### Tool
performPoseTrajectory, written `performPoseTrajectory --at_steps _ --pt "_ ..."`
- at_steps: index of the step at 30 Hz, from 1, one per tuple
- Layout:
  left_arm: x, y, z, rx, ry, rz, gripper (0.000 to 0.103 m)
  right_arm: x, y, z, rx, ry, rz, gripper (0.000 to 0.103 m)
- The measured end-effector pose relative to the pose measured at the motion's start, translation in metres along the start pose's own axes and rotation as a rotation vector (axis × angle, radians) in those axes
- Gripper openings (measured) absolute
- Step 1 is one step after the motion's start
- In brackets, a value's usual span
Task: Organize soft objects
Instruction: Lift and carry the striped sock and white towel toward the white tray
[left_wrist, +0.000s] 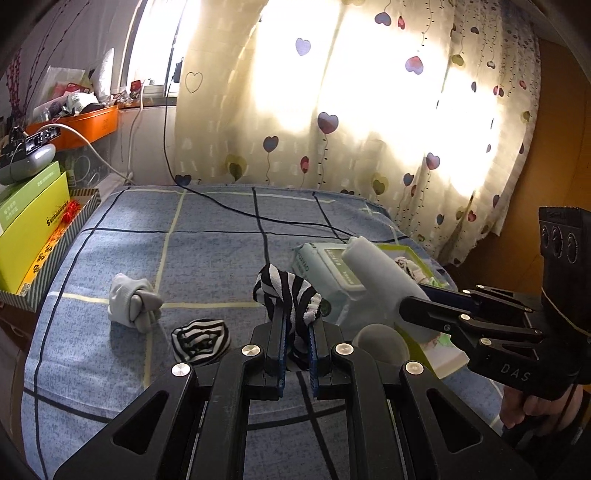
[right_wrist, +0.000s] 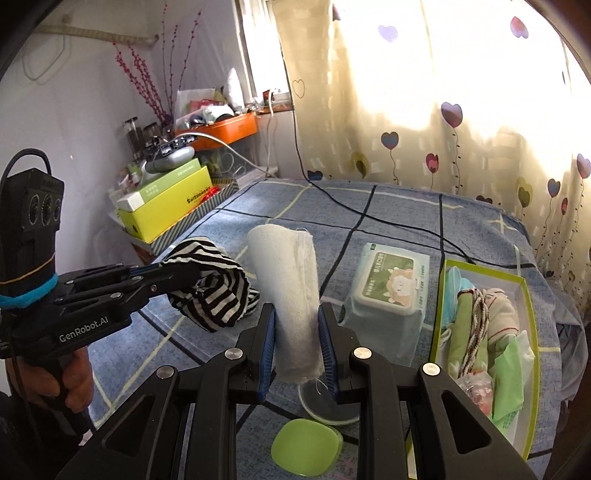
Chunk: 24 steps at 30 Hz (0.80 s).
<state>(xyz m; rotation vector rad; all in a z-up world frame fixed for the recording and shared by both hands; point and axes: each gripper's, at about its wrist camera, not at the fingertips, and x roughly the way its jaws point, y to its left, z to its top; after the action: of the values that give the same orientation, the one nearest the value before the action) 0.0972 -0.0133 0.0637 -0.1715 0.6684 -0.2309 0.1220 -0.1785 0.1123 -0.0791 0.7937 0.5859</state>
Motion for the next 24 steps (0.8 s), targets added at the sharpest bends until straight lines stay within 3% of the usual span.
performPoseTrajectory --at_steps 24 --pt "0.022 -0.085 0.012 0.136 0.028 -0.132 0.01 -0.058 -0.067 -0.028 0.11 -0.073 -0.118 0.022"
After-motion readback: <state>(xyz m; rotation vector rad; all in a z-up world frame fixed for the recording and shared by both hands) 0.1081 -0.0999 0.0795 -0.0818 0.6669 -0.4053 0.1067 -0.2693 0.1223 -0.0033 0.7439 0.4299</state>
